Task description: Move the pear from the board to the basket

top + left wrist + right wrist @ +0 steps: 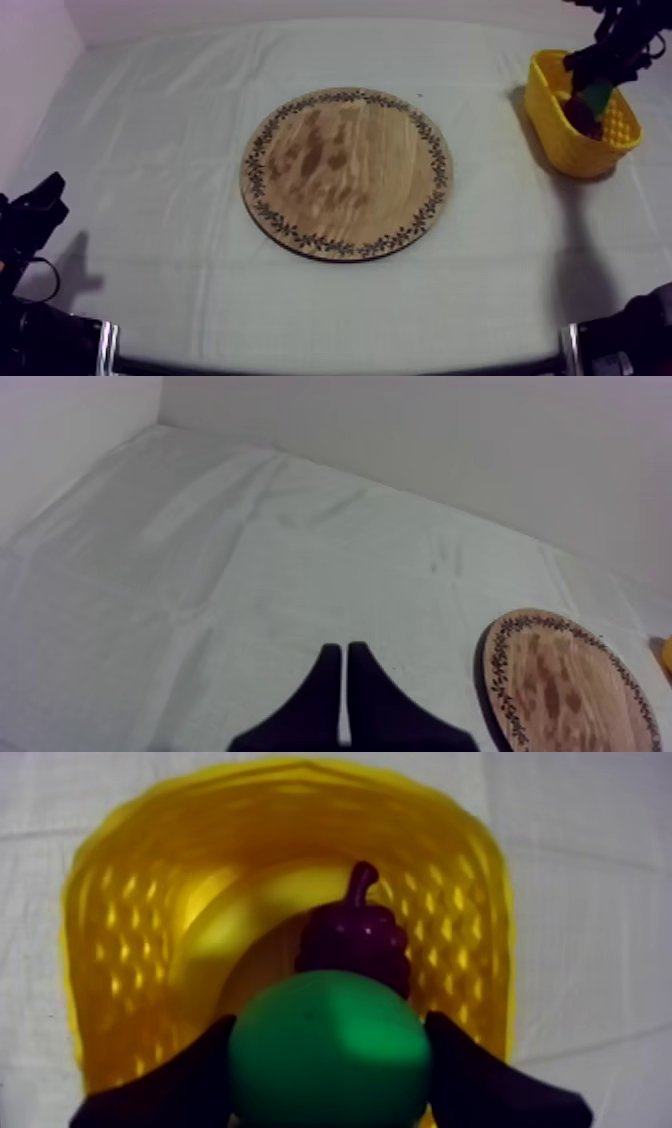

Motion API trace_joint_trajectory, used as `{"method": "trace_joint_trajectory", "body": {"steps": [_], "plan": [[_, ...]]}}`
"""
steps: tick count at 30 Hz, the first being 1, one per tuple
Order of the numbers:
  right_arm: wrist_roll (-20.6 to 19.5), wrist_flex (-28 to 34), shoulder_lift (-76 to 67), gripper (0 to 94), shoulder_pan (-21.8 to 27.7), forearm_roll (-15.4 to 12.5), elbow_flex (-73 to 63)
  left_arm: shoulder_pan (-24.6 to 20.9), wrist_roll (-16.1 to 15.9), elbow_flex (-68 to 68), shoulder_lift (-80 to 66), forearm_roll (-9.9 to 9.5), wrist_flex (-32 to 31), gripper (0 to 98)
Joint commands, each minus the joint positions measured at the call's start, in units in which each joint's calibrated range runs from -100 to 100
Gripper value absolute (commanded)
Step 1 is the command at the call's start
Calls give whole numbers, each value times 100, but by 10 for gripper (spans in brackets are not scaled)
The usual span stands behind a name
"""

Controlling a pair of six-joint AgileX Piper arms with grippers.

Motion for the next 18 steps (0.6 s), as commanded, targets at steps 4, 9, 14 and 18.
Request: {"method": "trace_joint_trajectory", "body": {"steps": [4, 9, 14, 18], "plan": [[224, -181, 398, 523, 71, -285, -142, 2, -1, 0, 0, -2, -1, 1], [401, -300, 422, 688, 193, -530, -249, 2, -1, 0, 0, -2, -1, 1], [498, -574, 53, 772, 221, -622, -15, 2, -1, 0, 0, -2, -1, 1], [617, -963, -532, 767, 244, -725, 362, 2, -1, 0, 0, -2, -1, 1]]}}
